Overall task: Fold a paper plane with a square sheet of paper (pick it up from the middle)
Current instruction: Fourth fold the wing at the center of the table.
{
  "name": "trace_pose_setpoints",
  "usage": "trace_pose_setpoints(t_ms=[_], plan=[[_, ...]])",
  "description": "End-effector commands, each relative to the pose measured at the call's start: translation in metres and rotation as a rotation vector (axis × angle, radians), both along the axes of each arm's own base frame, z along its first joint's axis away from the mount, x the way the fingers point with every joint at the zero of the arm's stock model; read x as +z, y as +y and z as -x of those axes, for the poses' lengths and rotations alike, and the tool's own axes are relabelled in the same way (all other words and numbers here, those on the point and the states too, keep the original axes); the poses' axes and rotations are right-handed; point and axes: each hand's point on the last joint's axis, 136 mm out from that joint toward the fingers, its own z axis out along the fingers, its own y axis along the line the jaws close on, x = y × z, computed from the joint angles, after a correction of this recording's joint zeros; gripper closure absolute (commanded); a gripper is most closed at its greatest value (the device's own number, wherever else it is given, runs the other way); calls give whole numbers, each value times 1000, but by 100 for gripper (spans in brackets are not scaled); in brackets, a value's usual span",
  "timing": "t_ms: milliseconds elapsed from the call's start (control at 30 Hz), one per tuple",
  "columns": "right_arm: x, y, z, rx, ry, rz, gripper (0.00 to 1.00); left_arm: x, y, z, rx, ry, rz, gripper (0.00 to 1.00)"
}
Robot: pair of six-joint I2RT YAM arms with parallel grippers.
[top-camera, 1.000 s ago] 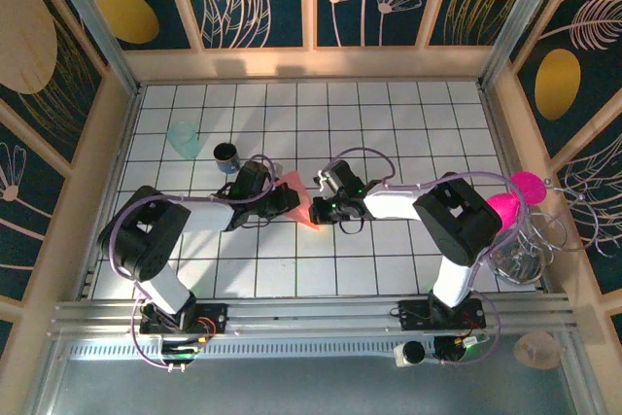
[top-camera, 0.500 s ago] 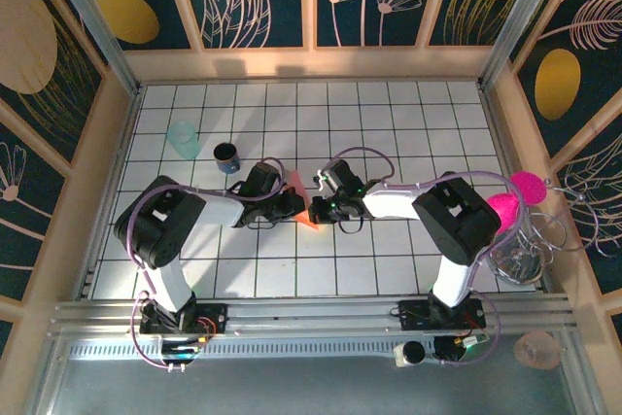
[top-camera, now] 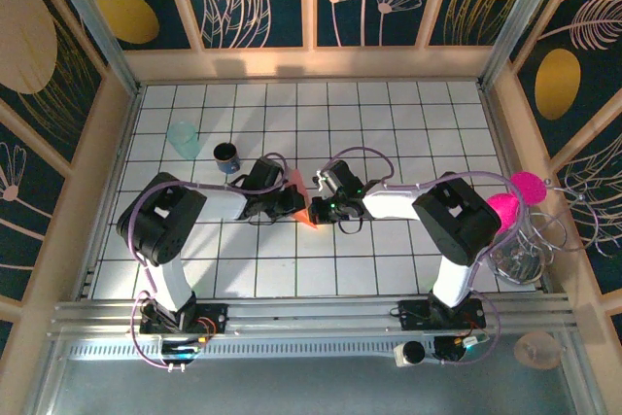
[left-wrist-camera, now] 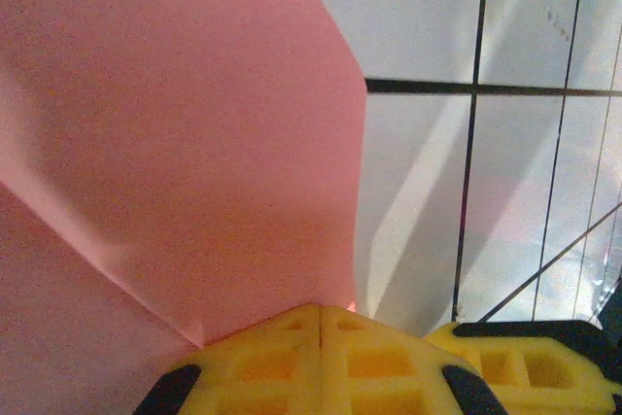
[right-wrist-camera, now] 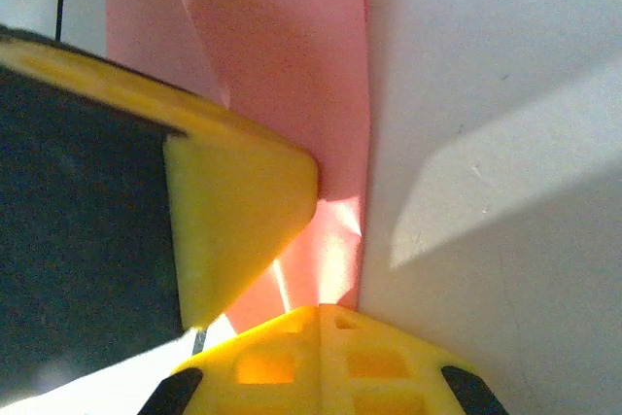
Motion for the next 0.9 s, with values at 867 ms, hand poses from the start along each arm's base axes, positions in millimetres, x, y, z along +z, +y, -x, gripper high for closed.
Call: trace_pose_setpoints(t_ms=[867], plan=[[-68, -83, 57, -23, 174, 344, 100, -10, 121, -121, 267, -164, -324, 96]])
